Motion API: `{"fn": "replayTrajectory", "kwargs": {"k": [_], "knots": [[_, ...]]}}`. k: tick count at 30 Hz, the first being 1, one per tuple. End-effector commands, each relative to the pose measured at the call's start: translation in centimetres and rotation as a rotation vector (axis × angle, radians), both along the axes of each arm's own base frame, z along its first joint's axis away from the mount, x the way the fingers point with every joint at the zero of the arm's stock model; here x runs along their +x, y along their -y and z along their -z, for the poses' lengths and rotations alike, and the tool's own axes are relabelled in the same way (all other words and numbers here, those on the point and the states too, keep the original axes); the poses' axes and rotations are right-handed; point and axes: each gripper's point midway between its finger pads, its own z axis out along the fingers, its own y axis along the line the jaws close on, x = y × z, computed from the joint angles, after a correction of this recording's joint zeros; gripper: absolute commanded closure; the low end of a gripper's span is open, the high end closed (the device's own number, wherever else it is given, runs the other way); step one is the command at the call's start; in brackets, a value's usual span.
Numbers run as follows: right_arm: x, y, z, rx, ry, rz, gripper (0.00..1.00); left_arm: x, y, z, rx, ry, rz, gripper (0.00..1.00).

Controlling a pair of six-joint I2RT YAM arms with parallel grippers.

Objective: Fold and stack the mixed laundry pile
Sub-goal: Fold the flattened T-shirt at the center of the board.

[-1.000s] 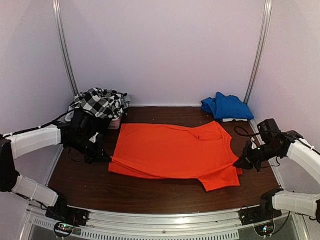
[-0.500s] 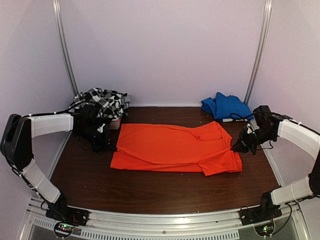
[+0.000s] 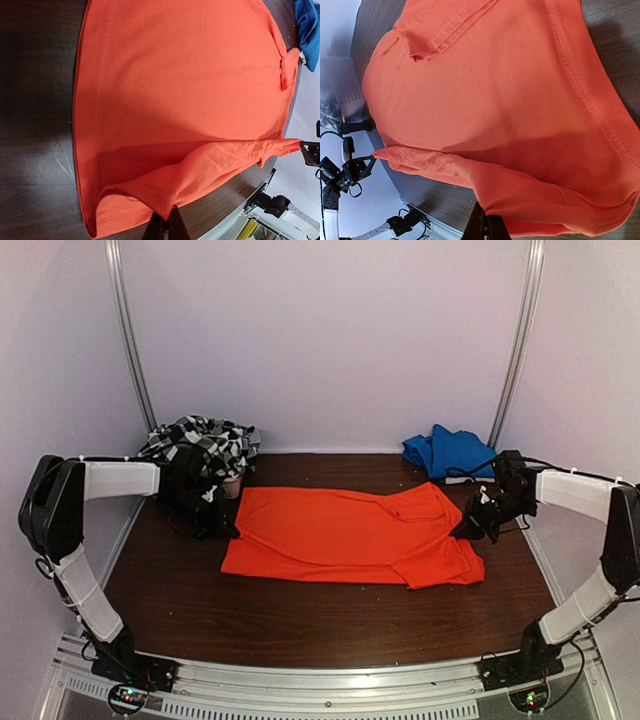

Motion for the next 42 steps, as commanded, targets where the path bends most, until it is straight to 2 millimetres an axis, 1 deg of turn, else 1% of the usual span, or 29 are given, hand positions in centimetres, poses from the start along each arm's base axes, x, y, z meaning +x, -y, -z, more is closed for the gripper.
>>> {"fn": "replayTrajectory", "kwargs": {"k": [1,5,10,17,19,23,28,31,35,42], "knots": [[1.8,0.1,-0.5,-0.001,0.058,-0.016,1.0,1.6,0.1,-1.3,-0.025,0.069,0.003,1.0],[2.2,0.3,-0.2,-0.006,0.057,-0.014,1.0,1.4,-0.3,-0.8,-0.027,0.062,-0.011,1.0],[2.6,0.9,0.8,-0.018,0.048,-0.002,1.0,1.8,-0.2,-0.7,-0.036,0.074,-0.017,1.0],[3.7,1.3,1.6,-0.026,0.047,0.001,1.0,1.2,-1.0,0.1,-0.02,0.069,-0.034,1.0],[4.0,1.3,1.6,-0.026,0.052,0.0,1.0,1.1,-1.1,0.1,-0.027,0.079,-0.039,1.0],[4.3,1.3,0.8,-0.031,0.071,-0.003,1.0,0.8,-1.7,0.1,-0.025,0.09,-0.053,1.0],[3.8,1.8,1.0,-0.051,0.059,0.002,1.0,0.6,-2.9,0.1,-0.026,0.105,-0.084,1.0],[3.4,2.2,1.3,-0.061,0.052,0.013,1.0,0.8,-3.2,0.1,-0.032,0.111,-0.089,1.0],[3.4,2.4,1.4,-0.061,0.054,0.03,1.0,1.2,-3.2,0.0,-0.044,0.129,-0.088,1.0],[4.2,2.3,1.4,-0.048,0.07,0.041,1.0,1.9,-2.8,0.7,-0.06,0.127,-0.078,1.0]]}}
